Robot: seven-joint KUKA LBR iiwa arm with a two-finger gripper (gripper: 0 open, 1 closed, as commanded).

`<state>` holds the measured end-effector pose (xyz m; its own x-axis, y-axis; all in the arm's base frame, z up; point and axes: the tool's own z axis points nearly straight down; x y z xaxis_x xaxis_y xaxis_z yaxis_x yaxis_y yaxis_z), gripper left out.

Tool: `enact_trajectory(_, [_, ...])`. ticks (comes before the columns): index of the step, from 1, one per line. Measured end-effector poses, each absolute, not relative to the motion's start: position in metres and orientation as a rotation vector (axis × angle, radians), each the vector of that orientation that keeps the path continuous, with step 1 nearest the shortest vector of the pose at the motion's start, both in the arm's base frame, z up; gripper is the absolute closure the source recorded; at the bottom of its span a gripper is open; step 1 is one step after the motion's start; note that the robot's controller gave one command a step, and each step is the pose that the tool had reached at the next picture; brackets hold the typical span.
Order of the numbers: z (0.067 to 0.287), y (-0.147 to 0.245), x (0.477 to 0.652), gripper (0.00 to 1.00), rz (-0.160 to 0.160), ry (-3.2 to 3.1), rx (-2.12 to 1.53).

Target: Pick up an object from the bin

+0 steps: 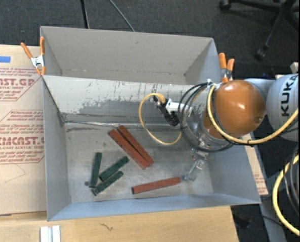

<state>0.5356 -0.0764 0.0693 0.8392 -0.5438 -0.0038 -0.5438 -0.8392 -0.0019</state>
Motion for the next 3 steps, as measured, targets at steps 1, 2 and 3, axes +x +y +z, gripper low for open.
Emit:
enact_trajectory(1, [0.069,-0.073,0.531,0.0,0.007,0.36,-3.119])
enact_trajectory(2, [0.07,-0.015,0.556,0.0,0.003,0.47,-3.101])
enact_trajectory(3, [0.069,0.046,0.546,0.0,0.006,0.002,-3.138])
